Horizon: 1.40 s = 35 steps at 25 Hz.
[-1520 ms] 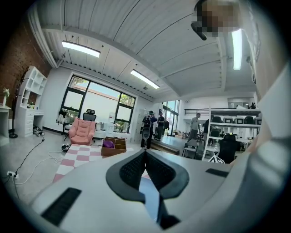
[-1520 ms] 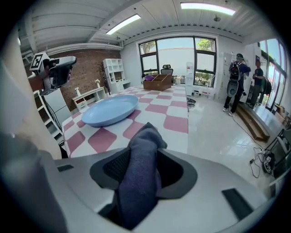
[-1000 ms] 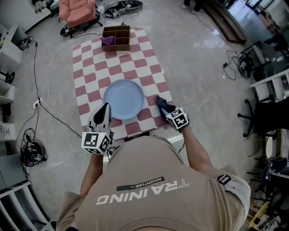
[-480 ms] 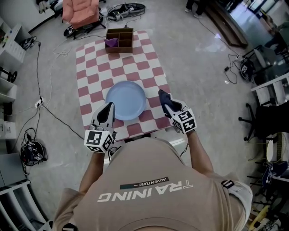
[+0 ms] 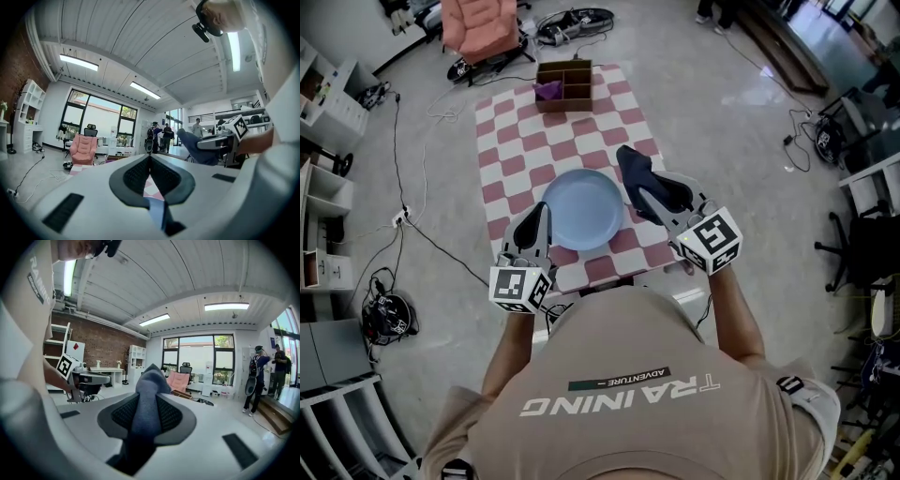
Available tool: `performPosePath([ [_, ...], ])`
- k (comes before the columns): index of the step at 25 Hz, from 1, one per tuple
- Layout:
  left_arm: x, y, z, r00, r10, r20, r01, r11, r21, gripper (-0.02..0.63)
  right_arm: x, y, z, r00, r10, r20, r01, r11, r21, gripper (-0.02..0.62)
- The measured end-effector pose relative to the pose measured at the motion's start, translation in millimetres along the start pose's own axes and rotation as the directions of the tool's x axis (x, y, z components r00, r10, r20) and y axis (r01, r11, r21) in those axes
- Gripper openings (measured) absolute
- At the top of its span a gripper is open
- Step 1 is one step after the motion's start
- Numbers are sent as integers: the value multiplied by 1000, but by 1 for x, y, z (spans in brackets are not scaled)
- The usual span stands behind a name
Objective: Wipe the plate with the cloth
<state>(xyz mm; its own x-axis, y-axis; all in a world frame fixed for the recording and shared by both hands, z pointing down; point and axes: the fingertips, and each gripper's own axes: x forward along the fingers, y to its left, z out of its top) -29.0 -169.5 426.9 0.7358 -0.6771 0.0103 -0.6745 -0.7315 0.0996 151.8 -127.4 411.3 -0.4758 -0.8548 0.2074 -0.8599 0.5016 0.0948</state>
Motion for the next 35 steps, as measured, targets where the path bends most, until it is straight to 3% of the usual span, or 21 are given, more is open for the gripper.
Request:
performPosePath([
  [7,-8,18,-9,999,43,-18,-44,999,-29,12,13,23,12,996,92,21,-92,996,-8,114],
  [16,-12,29,-26,997,69,-47,-71,996,-50,12,33,38,-4,989,145,-11,-145,989,-1,114],
  [21,-27,40,-34,989,133,-55,-137,988,-74,12,61,55,-33,974,211,-86,-213,977,-21,114],
  [26,-49,56,-39,977,204,-67,-208,975,-72,12,104,87,-100,918,322,-231,-332,943,-6,114],
  [31,-78,60,-47,956,282,-84,-288,954,-79,12,135,118,-168,819,445,-361,-458,887,55,114],
  [35,-95,59,-51,939,335,-81,-342,934,-101,12,152,134,-198,756,499,-424,-528,848,56,114],
])
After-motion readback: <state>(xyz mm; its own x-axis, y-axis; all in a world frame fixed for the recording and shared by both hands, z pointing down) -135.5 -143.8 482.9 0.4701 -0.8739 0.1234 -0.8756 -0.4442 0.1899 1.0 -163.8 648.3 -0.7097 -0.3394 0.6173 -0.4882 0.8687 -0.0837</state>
